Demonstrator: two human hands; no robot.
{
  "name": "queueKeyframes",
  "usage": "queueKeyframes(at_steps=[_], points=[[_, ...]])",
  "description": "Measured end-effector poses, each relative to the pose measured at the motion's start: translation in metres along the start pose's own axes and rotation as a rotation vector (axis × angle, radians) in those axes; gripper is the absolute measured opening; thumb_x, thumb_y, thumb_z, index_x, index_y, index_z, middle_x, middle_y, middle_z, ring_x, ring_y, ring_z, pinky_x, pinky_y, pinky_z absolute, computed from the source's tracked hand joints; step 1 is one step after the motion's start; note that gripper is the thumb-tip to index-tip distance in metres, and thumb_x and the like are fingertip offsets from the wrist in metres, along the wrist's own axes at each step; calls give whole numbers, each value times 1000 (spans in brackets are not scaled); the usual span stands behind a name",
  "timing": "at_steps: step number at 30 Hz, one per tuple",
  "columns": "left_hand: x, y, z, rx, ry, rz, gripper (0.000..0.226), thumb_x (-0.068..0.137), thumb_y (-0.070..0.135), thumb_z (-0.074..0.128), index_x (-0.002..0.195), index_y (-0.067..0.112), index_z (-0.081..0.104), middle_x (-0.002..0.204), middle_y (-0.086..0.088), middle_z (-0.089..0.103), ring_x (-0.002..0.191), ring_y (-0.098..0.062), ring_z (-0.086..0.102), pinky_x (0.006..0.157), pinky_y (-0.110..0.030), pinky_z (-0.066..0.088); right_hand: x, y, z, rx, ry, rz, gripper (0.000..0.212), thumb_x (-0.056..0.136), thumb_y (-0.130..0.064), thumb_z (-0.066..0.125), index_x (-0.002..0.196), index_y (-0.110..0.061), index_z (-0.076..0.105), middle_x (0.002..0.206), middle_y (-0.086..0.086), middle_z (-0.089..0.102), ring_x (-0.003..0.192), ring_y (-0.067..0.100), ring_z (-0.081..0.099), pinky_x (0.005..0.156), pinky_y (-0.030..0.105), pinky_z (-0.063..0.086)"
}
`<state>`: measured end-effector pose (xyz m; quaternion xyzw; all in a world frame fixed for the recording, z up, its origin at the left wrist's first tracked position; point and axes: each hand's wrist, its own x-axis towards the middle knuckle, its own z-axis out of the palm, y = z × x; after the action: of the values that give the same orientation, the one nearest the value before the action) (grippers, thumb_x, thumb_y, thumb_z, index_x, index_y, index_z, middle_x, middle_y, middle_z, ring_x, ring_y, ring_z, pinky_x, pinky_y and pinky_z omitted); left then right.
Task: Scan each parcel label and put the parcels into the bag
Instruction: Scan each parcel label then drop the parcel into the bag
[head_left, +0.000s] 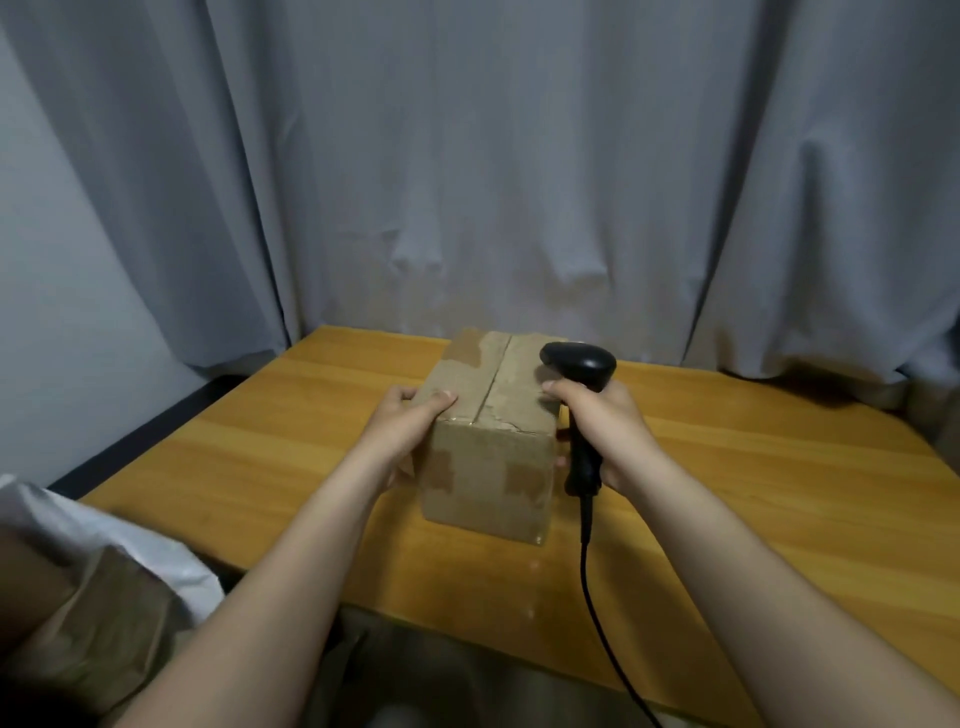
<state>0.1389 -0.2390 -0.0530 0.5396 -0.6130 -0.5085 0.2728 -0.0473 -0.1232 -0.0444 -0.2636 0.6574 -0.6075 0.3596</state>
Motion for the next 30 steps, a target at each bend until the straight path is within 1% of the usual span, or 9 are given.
queueKeyframes(at_steps=[3,6,9,15,18,22,25,28,30], points=[[-27,-5,-3,-65,-1,-18,42,94,54,66,123,27,51,109,3,62,95,-21,59,74,-63,59,-24,-4,-3,12,-6,-32,22,92,-31,75,110,-21,67,112,14,71,100,39,69,70,48,61],[-62,7,-9,-101,56,86,41,94,44,70,124,22,51,101,10,63,86,-10,58,74,-41,54,-52,-12,-5,15,-10,-109,14,93,-29,75,103,-22,69,103,11,74,96,31,70,90,53,60],[-99,19,-25,-92,121,223,45,92,41,73,126,23,49,105,15,63,88,-1,57,77,-36,51,-84,-27,-1,80,-13,-169,17,91,-27,77,106,-26,68,105,7,75,102,28,71,99,59,56],[-189,37,-81,-49,203,388,67,87,43,80,135,24,36,107,22,51,96,0,55,88,-36,52,-150,-60,28,180,-62,-321,31,87,-32,80,115,-24,68,106,4,77,102,23,73,97,57,58],[-235,42,-123,6,299,492,93,79,44,87,149,25,28,124,15,50,117,-11,54,101,-36,51,-192,-76,53,240,-132,-411,30,85,-34,81,112,-25,72,105,2,77,103,21,72,101,55,56],[-279,50,-169,160,417,606,115,70,42,94,158,28,21,142,16,44,131,-8,45,113,-34,41,-228,-94,90,346,-220,-462,38,80,-34,83,115,-22,72,105,2,78,103,20,74,101,55,57],[-315,54,-210,279,588,650,111,69,45,93,156,36,26,157,13,39,140,-10,40,116,-37,38,-256,-106,124,389,-306,-491,35,86,-28,82,118,-19,72,104,1,79,100,18,75,98,53,59],[-345,57,-247,318,727,650,91,72,52,89,147,36,41,152,14,48,139,-13,45,113,-45,44,-280,-122,154,413,-399,-537,34,87,-29,82,119,-20,72,108,0,78,103,16,74,100,48,59],[-361,59,-269,356,846,648,78,76,58,84,140,36,47,144,13,54,132,-15,52,105,-41,49,-297,-136,173,436,-462,-563,32,88,-26,82,118,-18,73,109,3,78,103,17,74,100,48,59]])
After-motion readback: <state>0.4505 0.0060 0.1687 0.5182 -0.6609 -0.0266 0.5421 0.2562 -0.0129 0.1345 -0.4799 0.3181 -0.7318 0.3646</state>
